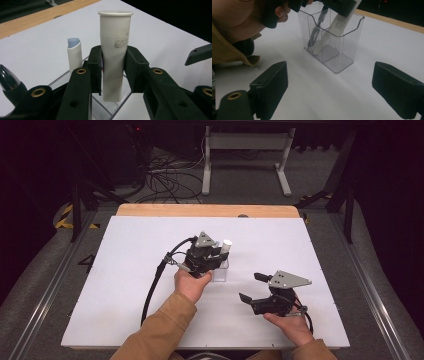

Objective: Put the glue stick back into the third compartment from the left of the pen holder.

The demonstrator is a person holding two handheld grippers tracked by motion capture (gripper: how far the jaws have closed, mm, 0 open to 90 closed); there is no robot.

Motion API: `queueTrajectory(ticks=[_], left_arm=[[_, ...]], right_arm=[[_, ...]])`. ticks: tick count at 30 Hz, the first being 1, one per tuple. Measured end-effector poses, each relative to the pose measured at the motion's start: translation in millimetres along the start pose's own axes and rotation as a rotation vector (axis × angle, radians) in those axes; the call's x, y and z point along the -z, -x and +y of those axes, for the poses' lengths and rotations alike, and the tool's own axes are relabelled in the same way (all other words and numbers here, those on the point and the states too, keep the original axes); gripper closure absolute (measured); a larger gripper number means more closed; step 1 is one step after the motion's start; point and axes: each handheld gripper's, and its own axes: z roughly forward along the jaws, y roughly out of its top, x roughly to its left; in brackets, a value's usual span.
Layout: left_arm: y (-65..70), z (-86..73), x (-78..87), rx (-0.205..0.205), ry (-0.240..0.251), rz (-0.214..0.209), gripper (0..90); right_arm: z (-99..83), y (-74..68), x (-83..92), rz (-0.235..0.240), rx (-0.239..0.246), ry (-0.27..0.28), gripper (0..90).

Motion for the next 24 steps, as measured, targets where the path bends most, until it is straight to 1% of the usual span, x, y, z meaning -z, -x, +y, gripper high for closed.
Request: queueTrajectory(ticks=[2,4,7,13,18,21,24], left_arm=[[-0.4,-0.9,-0.9,-0.005,-0.007,0.006,68.8],[-0.5,-2.1,-2.2,0.0,-0.016,0.01,68.7],[-1.1,-3.4,-3.9,0.001,-0.029,0.013,68.7],[0.2,-5.2,-7.5,-0.017,-0.065,0.028,68.7],[0.9,-6.0,-9.3,-0.017,-0.084,0.03,68.7],[1.0,-6.1,-9.6,-0.025,-0.096,0.032,68.6],[1.8,-6.0,-9.5,-0.029,-0.099,0.036,68.7]], right_arm=[[0.1,-0.2,0.0,0.0,0.0,-0.001,13.6],[-0.1,0.0,-0.2,-0.001,0.008,-0.003,13.6],[-0.1,-0.1,-0.3,-0.001,0.008,-0.003,13.6],[-0.2,-0.2,-0.6,0.002,0.009,-0.004,13.6],[-0.3,-0.3,-0.8,0.003,0.01,-0.005,13.6],[-0.3,-0.6,-0.9,0.005,0.006,-0.005,13.6],[-0.2,-0.7,-1.0,0.005,0.006,-0.005,13.6]])
